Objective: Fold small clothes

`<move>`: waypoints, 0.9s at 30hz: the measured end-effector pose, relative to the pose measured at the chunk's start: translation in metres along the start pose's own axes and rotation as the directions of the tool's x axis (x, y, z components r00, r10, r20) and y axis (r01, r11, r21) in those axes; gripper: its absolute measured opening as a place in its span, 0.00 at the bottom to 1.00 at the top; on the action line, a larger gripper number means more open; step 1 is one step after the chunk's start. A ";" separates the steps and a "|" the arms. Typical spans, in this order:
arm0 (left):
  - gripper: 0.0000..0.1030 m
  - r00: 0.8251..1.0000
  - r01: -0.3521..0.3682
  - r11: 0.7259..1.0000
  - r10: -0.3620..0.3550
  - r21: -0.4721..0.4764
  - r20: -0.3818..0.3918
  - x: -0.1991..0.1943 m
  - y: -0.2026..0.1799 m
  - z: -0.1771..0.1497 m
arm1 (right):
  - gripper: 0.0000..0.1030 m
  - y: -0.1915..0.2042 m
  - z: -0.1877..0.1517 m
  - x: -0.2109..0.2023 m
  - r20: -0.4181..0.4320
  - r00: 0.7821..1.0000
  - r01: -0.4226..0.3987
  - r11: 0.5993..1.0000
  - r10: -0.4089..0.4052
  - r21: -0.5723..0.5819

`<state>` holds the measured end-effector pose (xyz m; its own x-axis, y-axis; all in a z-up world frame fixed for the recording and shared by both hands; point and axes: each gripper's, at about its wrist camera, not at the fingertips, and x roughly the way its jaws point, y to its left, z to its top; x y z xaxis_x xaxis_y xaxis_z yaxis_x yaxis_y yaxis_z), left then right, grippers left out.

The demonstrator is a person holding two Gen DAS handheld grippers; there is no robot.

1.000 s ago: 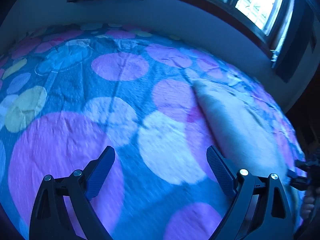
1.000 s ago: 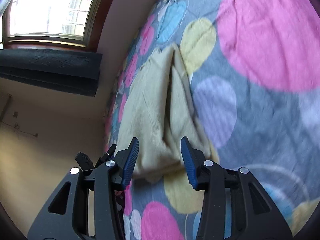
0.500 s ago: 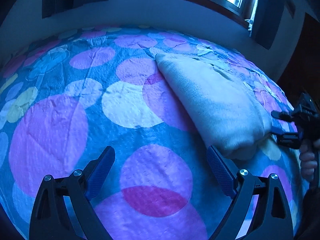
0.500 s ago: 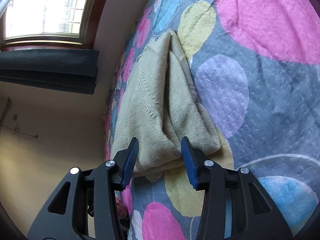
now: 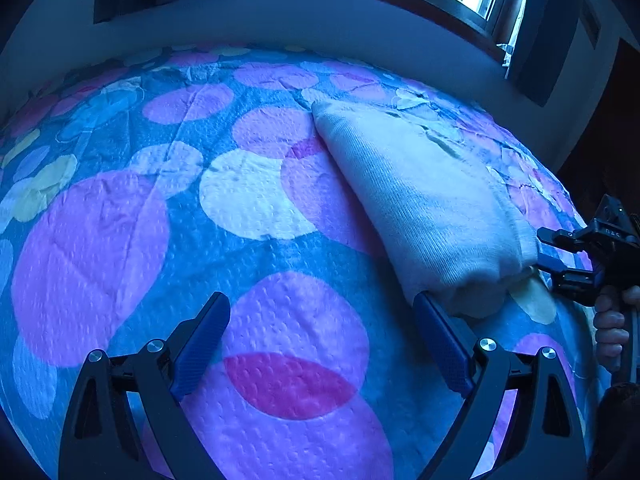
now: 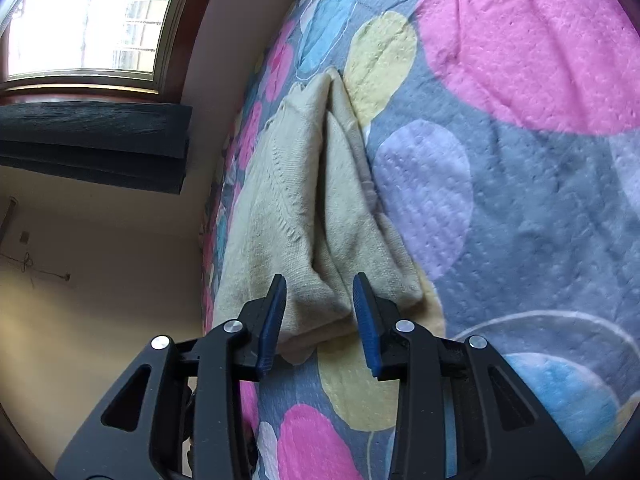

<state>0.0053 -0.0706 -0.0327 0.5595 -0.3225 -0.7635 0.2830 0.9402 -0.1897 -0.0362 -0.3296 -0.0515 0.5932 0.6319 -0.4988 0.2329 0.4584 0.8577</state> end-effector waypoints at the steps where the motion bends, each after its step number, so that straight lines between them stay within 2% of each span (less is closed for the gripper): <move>1: 0.89 1.000 -0.001 1.000 0.001 0.005 -0.006 0.002 -0.002 0.001 | 0.33 -0.003 0.000 0.002 -0.007 1.000 0.001 1.000 -0.001 0.007; 7: 0.89 0.999 -0.033 0.998 0.034 0.053 -0.018 0.015 -0.014 0.008 | 0.34 0.003 -0.002 0.012 -0.033 0.999 0.006 1.000 -0.006 -0.009; 9: 0.89 0.999 -0.044 0.998 0.046 0.052 -0.027 0.020 -0.014 0.011 | 0.27 0.007 0.000 0.018 -0.044 0.999 0.011 1.000 -0.012 -0.027; 10: 0.89 0.998 -0.054 0.997 0.056 0.046 -0.031 0.021 -0.013 0.013 | 0.14 0.010 0.000 0.020 -0.045 0.999 0.019 0.999 -0.021 -0.036; 11: 0.89 0.997 -0.066 0.997 0.067 0.039 -0.032 0.021 -0.012 0.013 | 0.11 0.015 0.002 0.019 -0.044 0.998 0.035 0.998 -0.037 -0.057; 16: 0.89 0.990 -0.140 0.990 0.139 -0.016 -0.034 0.021 0.003 0.012 | 0.06 0.052 0.004 -0.025 0.100 0.994 0.065 0.974 -0.044 -0.217; 18: 0.89 0.991 -0.125 0.991 0.122 -0.053 -0.053 0.025 0.012 0.011 | 0.05 0.045 0.005 -0.038 0.126 0.989 0.102 0.969 -0.075 -0.225; 21: 0.89 0.990 -0.131 0.991 0.129 -0.038 -0.049 0.025 0.010 0.011 | 0.05 0.008 0.005 -0.025 0.068 0.983 0.181 0.968 -0.171 -0.177; 22: 0.89 0.990 -0.129 0.991 0.128 -0.028 -0.051 0.025 0.008 0.010 | 0.05 0.000 0.004 -0.021 0.050 0.984 0.175 0.971 -0.169 -0.163; 24: 0.89 0.995 -0.099 0.995 0.099 -0.027 -0.033 0.019 0.007 0.010 | 0.05 -0.010 0.005 -0.021 0.047 0.993 0.110 0.985 -0.104 -0.135; 27: 0.89 0.999 -0.028 0.998 0.029 -0.059 0.027 -0.001 0.005 0.012 | 0.07 -0.002 0.006 -0.023 0.036 0.993 0.120 0.978 -0.115 -0.173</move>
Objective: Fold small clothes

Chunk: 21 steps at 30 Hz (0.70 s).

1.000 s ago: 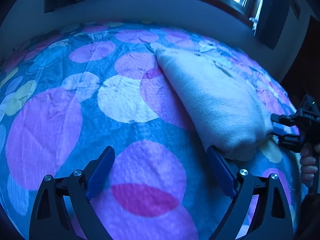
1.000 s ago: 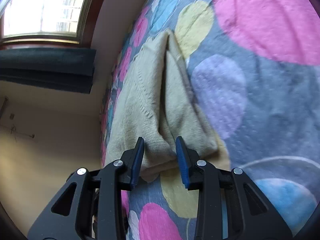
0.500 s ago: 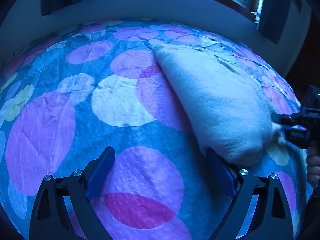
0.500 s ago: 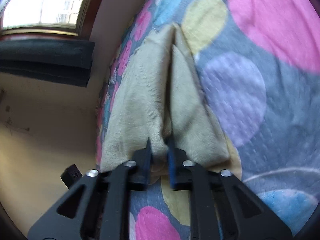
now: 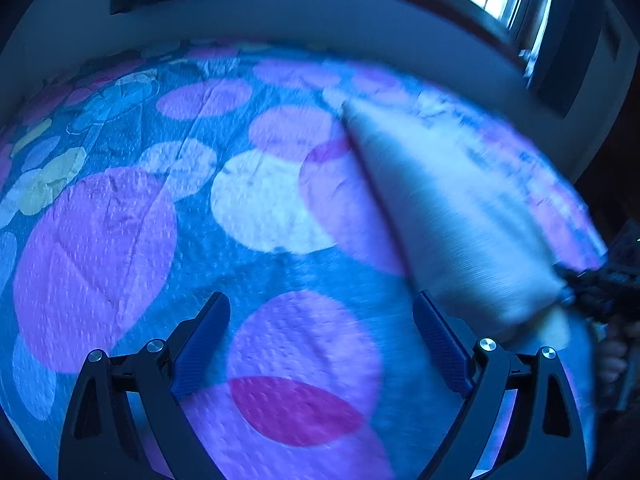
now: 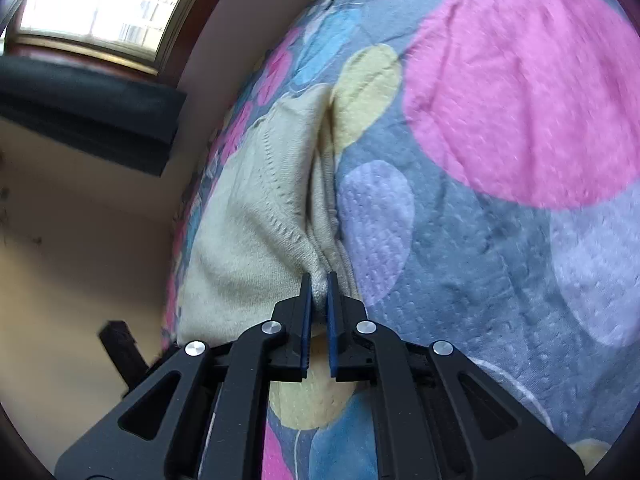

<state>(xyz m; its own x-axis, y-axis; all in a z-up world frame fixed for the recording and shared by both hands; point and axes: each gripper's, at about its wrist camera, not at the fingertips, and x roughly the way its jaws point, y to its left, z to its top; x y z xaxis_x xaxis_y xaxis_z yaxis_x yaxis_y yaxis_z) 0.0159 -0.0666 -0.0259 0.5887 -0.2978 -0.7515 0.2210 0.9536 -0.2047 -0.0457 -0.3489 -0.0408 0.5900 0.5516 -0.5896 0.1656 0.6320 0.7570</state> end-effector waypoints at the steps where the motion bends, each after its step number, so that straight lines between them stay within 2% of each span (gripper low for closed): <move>1: 0.89 1.000 0.015 1.000 -0.015 0.007 0.010 -0.003 -0.003 0.002 | 0.08 0.001 0.001 -0.002 -0.004 1.000 0.011 1.000 -0.011 -0.010; 3: 0.89 0.998 0.051 0.998 -0.052 0.041 0.024 -0.006 -0.011 0.009 | 0.11 0.012 0.003 -0.006 0.013 1.000 0.023 0.999 -0.022 -0.029; 7: 0.89 0.996 0.084 0.994 -0.083 0.072 -0.024 0.012 -0.022 0.017 | 0.21 0.019 0.013 -0.012 0.037 0.999 0.022 0.999 -0.021 -0.036; 13: 0.89 0.994 0.093 0.996 -0.092 0.008 -0.067 0.033 -0.016 0.017 | 0.22 0.025 0.030 0.000 0.032 0.999 -0.009 0.999 0.010 -0.049; 18: 0.89 0.993 0.092 0.996 -0.092 0.008 -0.075 0.037 -0.014 0.012 | 0.22 0.028 0.043 0.028 -0.006 1.000 0.000 0.998 0.000 -0.059; 19: 0.89 0.993 0.094 0.996 -0.093 0.008 -0.074 0.036 -0.014 0.011 | 0.20 0.027 0.045 0.031 -0.013 1.000 0.004 0.999 -0.005 -0.054; 20: 0.89 0.993 0.095 0.995 -0.094 0.010 -0.073 0.037 -0.013 0.011 | 0.05 0.026 0.048 0.036 -0.015 1.000 0.024 0.998 -0.025 -0.055; 21: 0.90 0.993 0.094 0.995 -0.092 0.017 -0.073 0.037 -0.013 0.011 | 0.05 0.026 0.049 0.037 -0.003 0.999 0.052 0.996 -0.052 -0.067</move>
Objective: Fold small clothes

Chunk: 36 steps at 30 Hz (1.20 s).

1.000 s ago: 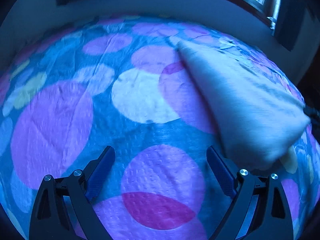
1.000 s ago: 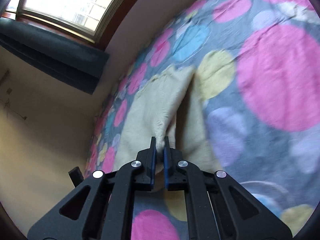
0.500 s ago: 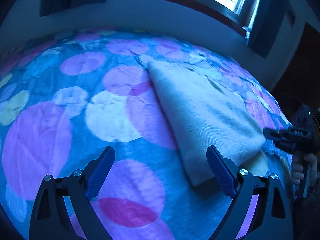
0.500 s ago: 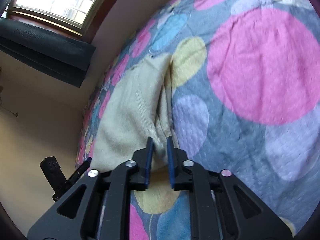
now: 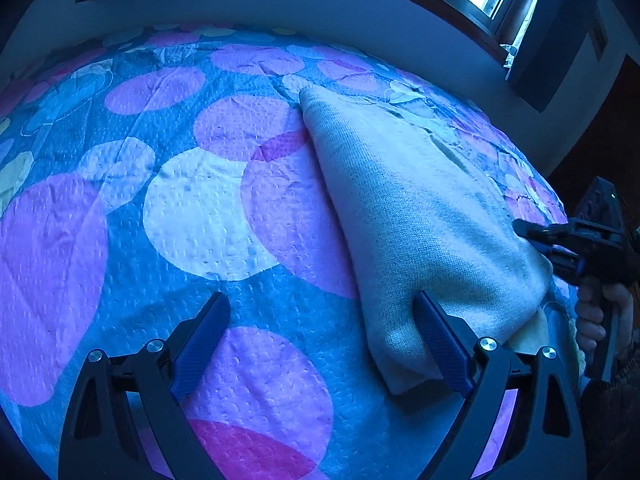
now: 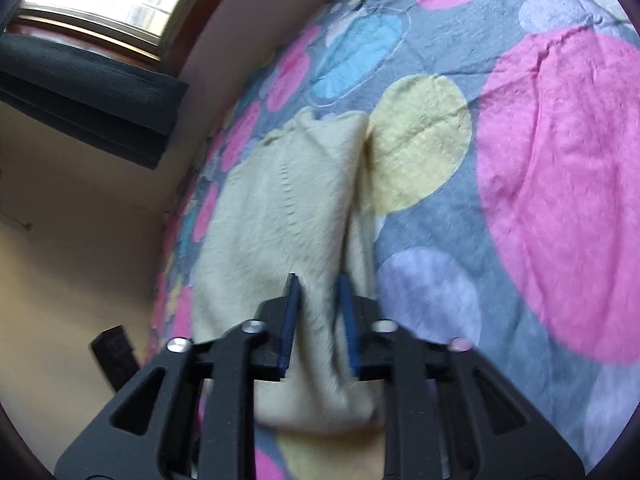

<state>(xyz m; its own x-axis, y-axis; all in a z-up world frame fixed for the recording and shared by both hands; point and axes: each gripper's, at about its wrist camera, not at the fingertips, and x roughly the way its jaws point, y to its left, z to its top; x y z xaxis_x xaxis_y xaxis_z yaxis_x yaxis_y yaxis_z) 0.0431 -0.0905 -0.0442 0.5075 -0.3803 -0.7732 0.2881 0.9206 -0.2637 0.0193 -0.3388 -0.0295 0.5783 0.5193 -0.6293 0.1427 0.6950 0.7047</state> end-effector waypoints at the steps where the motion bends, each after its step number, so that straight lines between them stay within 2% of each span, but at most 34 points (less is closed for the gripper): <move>1: 0.90 1.000 -0.002 1.000 0.002 0.007 0.000 0.000 0.000 0.000 | 0.04 0.000 0.001 0.001 0.010 1.000 0.026 1.000 -0.026 -0.014; 3: 0.91 1.000 -0.007 1.000 0.007 0.022 -0.001 0.002 -0.001 -0.002 | 0.04 -0.008 0.002 0.006 0.023 0.999 0.037 0.999 -0.037 -0.001; 9: 0.90 1.000 0.003 1.000 -0.003 0.016 0.001 0.003 0.001 -0.002 | 0.05 -0.020 0.000 -0.002 0.020 0.999 -0.045 0.998 0.044 0.041; 11: 0.91 1.000 0.005 1.000 -0.005 0.014 0.002 0.003 0.001 -0.002 | 0.13 -0.019 -0.004 -0.012 0.023 0.998 -0.060 0.997 0.059 0.052; 13: 0.91 1.000 0.009 1.000 -0.009 0.011 0.004 0.003 0.002 -0.002 | 0.35 -0.015 -0.011 -0.022 0.028 0.997 -0.068 0.996 0.067 0.053; 14: 0.90 1.000 0.012 1.000 -0.012 0.009 0.004 0.003 0.002 -0.002 | 0.41 -0.013 -0.018 -0.029 0.029 0.998 -0.063 0.997 0.061 0.043; 16: 0.90 1.000 0.015 1.000 -0.015 0.006 0.005 0.003 0.003 -0.002 | 0.44 -0.010 -0.030 -0.037 0.022 0.999 -0.041 0.999 0.040 0.025; 21: 0.90 1.000 0.015 1.000 -0.015 0.005 0.006 0.003 0.003 -0.002 | 0.41 -0.010 -0.052 -0.035 -0.039 0.999 -0.007 1.000 0.006 -0.007; 23: 0.90 1.000 0.014 1.000 -0.014 0.006 0.006 0.003 0.003 -0.002 | 0.24 -0.008 -0.057 -0.031 -0.033 0.998 0.045 0.998 -0.046 -0.040; 26: 0.91 1.000 0.015 1.000 -0.015 0.005 0.006 0.003 0.003 -0.002 | 0.16 -0.014 -0.058 -0.030 -0.027 0.999 0.043 0.999 -0.044 -0.027; 36: 0.91 1.000 0.016 1.000 -0.016 0.005 0.006 0.003 0.004 -0.003 | 0.14 -0.029 -0.058 -0.032 -0.018 1.000 -0.001 1.000 0.001 -0.008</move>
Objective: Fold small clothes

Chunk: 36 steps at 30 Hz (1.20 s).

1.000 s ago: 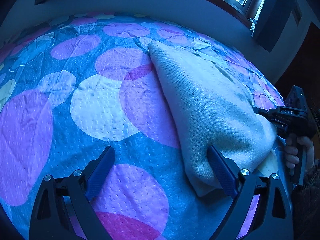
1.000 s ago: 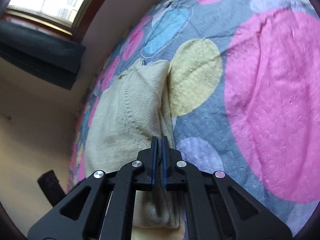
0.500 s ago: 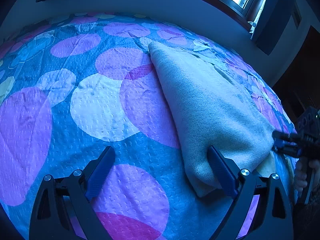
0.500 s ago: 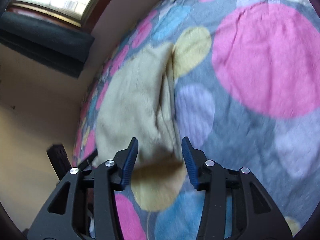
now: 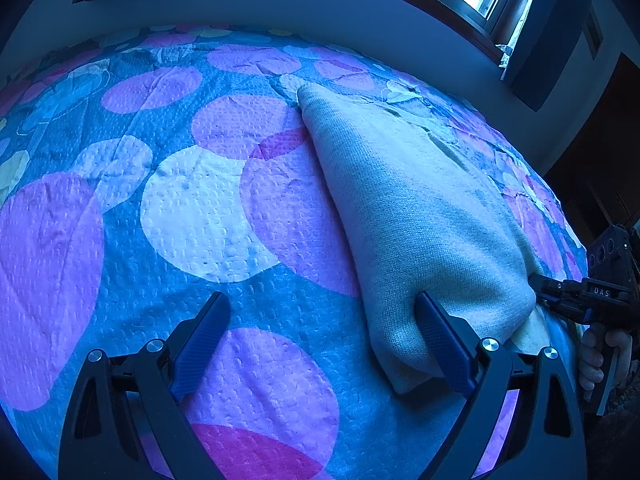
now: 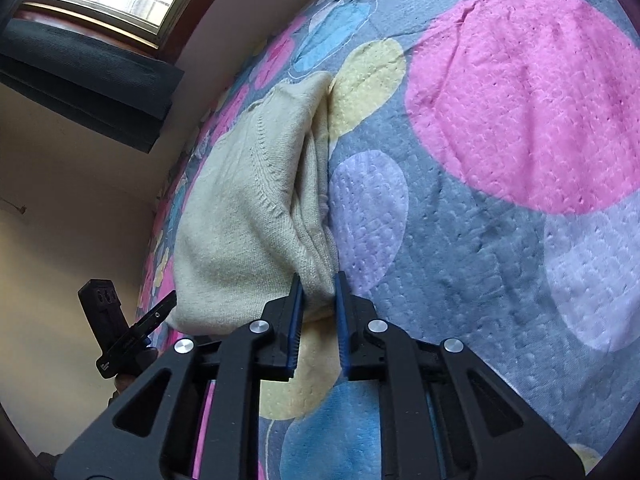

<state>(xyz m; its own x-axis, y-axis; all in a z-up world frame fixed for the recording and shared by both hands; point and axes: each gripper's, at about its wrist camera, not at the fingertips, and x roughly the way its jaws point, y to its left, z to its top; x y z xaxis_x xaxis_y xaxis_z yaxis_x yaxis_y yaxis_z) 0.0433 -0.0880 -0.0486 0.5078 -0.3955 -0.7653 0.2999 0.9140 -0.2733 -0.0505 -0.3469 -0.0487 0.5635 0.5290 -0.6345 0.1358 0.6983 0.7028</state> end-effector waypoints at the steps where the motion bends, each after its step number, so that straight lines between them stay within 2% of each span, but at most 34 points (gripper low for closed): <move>1: 0.91 1.000 0.001 1.000 -0.001 0.000 0.000 0.000 0.000 0.000 | 0.14 0.000 0.000 0.000 0.000 1.000 0.000 1.000 0.000 0.002; 6: 0.91 1.000 0.000 1.000 0.000 0.000 -0.001 0.000 0.000 0.000 | 0.16 -0.001 0.000 -0.002 0.001 1.000 -0.012 1.000 0.012 0.012; 10: 0.90 1.000 0.028 1.000 -0.028 -0.015 0.006 -0.004 0.003 0.002 | 0.29 0.001 0.004 -0.009 -0.008 0.999 -0.033 0.999 0.033 0.019; 12: 0.90 0.997 0.080 0.996 -0.080 -0.047 0.001 -0.009 0.010 0.006 | 0.34 0.006 0.009 -0.017 0.006 0.999 -0.041 0.999 0.041 0.013; 14: 0.90 0.992 0.123 0.988 -0.123 -0.092 0.003 -0.010 0.018 0.014 | 0.45 0.008 0.016 -0.022 0.015 0.998 -0.064 0.998 0.063 0.010; 15: 0.90 0.990 0.141 0.983 -0.142 -0.114 0.000 -0.007 0.023 0.019 | 0.47 0.008 0.022 -0.022 0.014 0.998 -0.067 0.998 0.067 0.009; 19: 0.90 0.977 0.199 0.966 -0.209 -0.165 -0.044 0.018 0.033 0.043 | 0.49 0.004 0.050 -0.006 0.003 0.998 -0.064 0.998 0.064 0.008; 22: 0.90 0.970 0.230 0.964 -0.239 -0.136 -0.053 0.036 0.029 0.065 | 0.49 -0.001 0.078 0.020 -0.018 0.995 -0.094 0.994 0.095 0.046; 25: 0.90 0.951 0.285 0.946 -0.300 -0.155 -0.079 0.060 0.027 0.086 | 0.49 -0.003 0.106 0.043 -0.026 0.992 -0.122 0.992 0.123 0.045; 28: 0.90 0.943 0.312 0.937 -0.325 -0.156 -0.065 0.079 0.026 0.104 | 0.49 0.002 0.130 0.071 -0.054 0.982 -0.178 0.983 0.180 0.043; 34: 0.88 0.949 0.311 0.944 -0.315 -0.110 -0.022 0.106 0.017 0.126 | 0.49 0.023 0.162 0.114 -0.099 0.976 -0.201 0.978 0.195 -0.053; 36: 0.85 0.957 0.288 0.956 -0.289 -0.058 -0.016 0.109 0.006 0.127 | 0.42 0.032 0.164 0.125 -0.118 0.978 -0.183 0.977 0.171 -0.106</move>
<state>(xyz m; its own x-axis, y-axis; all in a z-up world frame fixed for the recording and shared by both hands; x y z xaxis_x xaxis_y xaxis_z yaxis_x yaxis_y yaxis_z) 0.2028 -0.1372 -0.0602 0.3861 -0.6413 -0.6630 0.3858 0.7651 -0.5155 0.1581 -0.3379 -0.0523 0.4783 0.6937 -0.5385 -0.0568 0.6363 0.7693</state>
